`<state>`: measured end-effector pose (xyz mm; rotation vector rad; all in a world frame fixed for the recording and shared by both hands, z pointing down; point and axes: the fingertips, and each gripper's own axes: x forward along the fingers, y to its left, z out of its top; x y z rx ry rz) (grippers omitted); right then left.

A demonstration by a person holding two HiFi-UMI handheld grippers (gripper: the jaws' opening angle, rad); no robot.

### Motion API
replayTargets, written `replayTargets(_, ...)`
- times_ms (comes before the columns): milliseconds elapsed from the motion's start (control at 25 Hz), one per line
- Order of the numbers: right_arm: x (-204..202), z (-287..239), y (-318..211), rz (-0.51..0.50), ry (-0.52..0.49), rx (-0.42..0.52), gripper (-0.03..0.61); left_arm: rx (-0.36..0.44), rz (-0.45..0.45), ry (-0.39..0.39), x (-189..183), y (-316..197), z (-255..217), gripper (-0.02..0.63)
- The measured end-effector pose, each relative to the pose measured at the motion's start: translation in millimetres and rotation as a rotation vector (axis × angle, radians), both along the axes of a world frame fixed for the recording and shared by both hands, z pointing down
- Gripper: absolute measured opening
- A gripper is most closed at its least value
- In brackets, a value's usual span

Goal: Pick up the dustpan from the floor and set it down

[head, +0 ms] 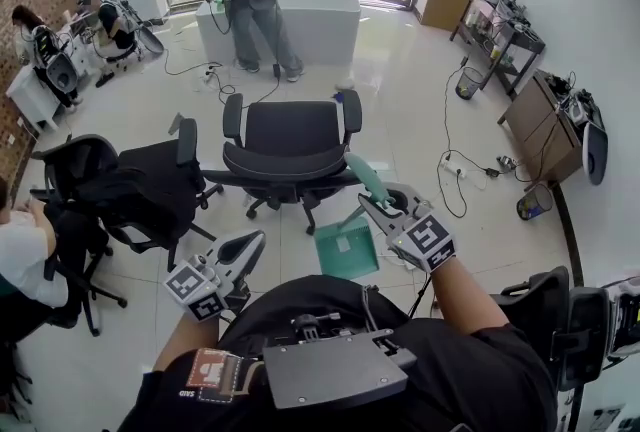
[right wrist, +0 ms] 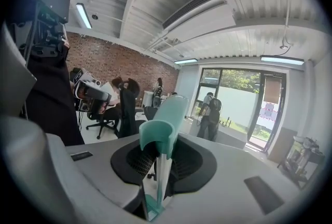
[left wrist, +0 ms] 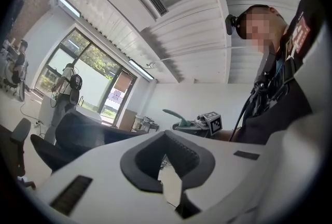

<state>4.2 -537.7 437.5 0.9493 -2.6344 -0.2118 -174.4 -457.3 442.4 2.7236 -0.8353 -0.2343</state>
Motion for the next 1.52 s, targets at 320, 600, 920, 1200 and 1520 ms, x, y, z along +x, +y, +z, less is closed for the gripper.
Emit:
replayTargets(320,-1,31,-3,-0.009,0.027,-0.063,0.098,-0.026,-0.010,0.015,0,10,-2,0.006)
replayTargets(600,-4,132,-26,0.007,0.088,-0.180,0.097,-0.078,-0.033,-0.010,-11,12,32,0.008)
replayTargets(920,-20,305,-70,0.032,0.205,-0.370,0.097,-0.190,-0.114,-0.022,-49,6,88,0.008)
replayTargets(1200,-38,456,-111,0.072,0.332,-0.486,0.097,-0.306,-0.176,-0.062,-90,6,151,0.008)
replayTargets(1520,-61,572,-164,0.129,0.407,-0.574,0.098,-0.408,-0.237,-0.102,-140,-1,204,0.008)
